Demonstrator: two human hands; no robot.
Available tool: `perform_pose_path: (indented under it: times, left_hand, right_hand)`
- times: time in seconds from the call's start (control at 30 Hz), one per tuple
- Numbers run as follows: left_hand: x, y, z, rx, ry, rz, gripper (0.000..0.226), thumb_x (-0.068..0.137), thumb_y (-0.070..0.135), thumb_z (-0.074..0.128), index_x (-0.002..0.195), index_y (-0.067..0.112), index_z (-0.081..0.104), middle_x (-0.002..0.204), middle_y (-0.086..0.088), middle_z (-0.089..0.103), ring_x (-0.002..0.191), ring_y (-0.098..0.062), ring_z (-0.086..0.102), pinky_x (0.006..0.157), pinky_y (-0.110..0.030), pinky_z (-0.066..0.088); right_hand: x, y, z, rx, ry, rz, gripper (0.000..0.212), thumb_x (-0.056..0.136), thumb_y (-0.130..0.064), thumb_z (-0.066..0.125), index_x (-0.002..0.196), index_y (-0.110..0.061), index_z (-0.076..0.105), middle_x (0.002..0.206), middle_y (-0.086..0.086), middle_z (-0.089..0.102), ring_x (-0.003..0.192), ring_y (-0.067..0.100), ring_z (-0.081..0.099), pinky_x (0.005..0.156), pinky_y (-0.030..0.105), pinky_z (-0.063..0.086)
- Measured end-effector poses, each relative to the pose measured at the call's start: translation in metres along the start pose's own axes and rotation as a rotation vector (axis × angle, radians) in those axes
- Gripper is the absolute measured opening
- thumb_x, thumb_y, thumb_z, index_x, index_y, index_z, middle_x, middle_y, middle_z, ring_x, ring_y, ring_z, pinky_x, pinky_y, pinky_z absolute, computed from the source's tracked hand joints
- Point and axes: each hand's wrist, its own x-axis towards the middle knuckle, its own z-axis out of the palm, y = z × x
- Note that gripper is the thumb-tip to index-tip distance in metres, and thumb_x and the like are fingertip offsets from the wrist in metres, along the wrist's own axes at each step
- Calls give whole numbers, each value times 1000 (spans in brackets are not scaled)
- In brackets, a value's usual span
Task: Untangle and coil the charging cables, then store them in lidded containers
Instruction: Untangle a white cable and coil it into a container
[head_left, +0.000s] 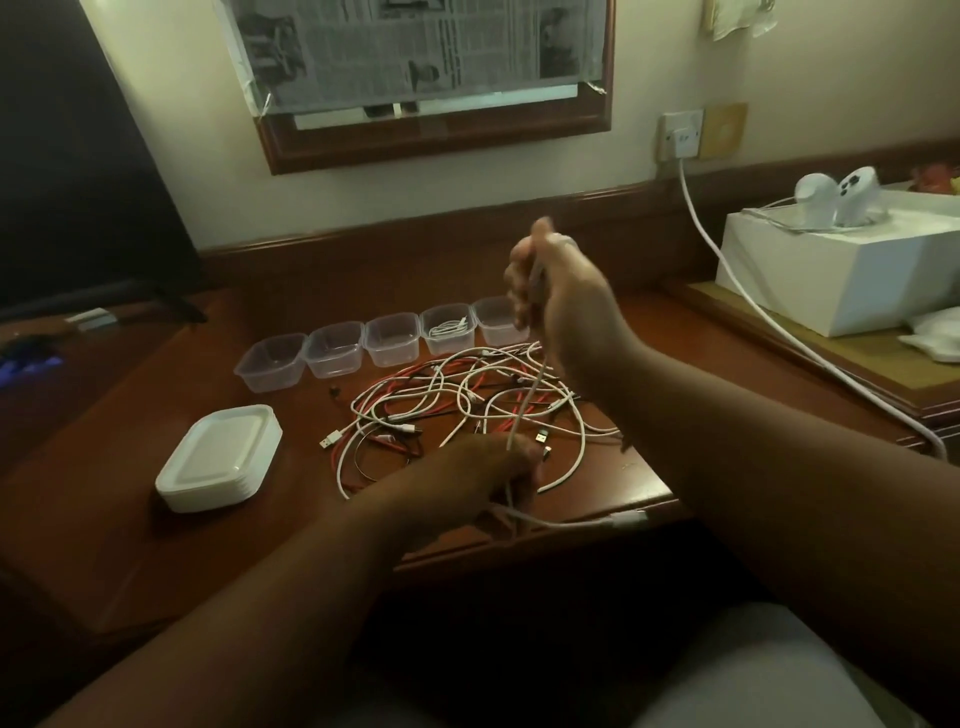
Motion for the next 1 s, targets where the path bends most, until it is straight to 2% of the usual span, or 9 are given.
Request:
perform_pose_path:
  times: [0.1, 0.2, 0.3, 0.4, 0.6, 0.7, 0.8, 0.9, 1.0]
  left_hand:
    - [-1, -5, -11, 282, -52, -23, 18, 104, 30, 46, 96, 23, 61, 88, 0, 63, 79, -14, 60, 78, -33, 50]
    - [-1, -9, -28, 522, 65, 31, 12, 102, 32, 51, 94, 35, 59, 91, 6, 66, 84, -10, 61, 80, -32, 48]
    - [0, -5, -44, 669, 230, 143, 13, 102, 30, 50, 93, 35, 56, 87, 7, 62, 75, -7, 56, 67, -32, 45]
    - [2, -3, -58, 819, 351, 241, 11, 101, 32, 52, 94, 29, 60, 87, 8, 61, 77, -5, 54, 69, -31, 42]
    - [0, -13, -63, 843, 519, 503, 47, 92, 58, 35, 108, 26, 67, 90, 18, 57, 80, 1, 48, 69, -23, 39]
    - [-2, -14, -53, 562, 527, 584, 13, 99, 39, 50, 101, 39, 63, 90, 25, 61, 85, 4, 58, 69, -17, 43]
    - [-4, -9, -40, 292, 444, 484, 13, 98, 31, 56, 99, 42, 63, 94, 10, 70, 90, -8, 67, 74, -32, 54]
    - [-4, 0, -31, 125, 307, 348, 14, 98, 18, 58, 107, 28, 63, 102, 7, 74, 97, -12, 71, 92, -39, 55]
    - [-3, 5, -33, 98, 157, 250, 21, 96, 7, 59, 110, 22, 63, 104, 1, 74, 96, -19, 72, 84, -34, 56]
  right_hand:
    - [-6, 15, -9, -1022, -180, -347, 30, 103, -40, 39, 104, -15, 56, 87, -2, 55, 78, 4, 50, 68, 23, 40]
    - [-15, 19, -15, -1443, -450, -294, 48, 99, -57, 36, 106, -15, 59, 90, -10, 49, 81, 8, 50, 71, 25, 39]
    - [-18, 20, -17, -1666, -552, -163, 62, 98, -65, 27, 79, -15, 58, 74, -6, 52, 64, 9, 47, 57, 26, 36]
    - [-23, 21, -11, -1415, -577, 142, 63, 98, -64, 27, 66, -17, 55, 63, -2, 52, 57, 12, 46, 57, 26, 38]
    - [-22, 9, -16, -89, -763, 730, 49, 100, -39, 31, 57, -17, 41, 50, -2, 27, 45, 14, 15, 43, 26, 14]
    - [-22, 3, -14, 433, -796, 682, 48, 99, -32, 28, 59, -15, 48, 49, -3, 36, 41, 13, 26, 42, 25, 22]
    - [-22, -6, -4, 712, -653, 613, 46, 102, -35, 30, 67, -14, 50, 55, -1, 39, 48, 12, 37, 48, 25, 34]
    - [-21, -11, 5, 761, -488, 539, 43, 103, -38, 32, 74, -13, 50, 62, -1, 38, 55, 12, 38, 56, 26, 36]
    - [-20, -13, 8, 680, -406, 495, 42, 104, -39, 32, 76, -14, 51, 64, -1, 41, 58, 12, 42, 60, 26, 38]
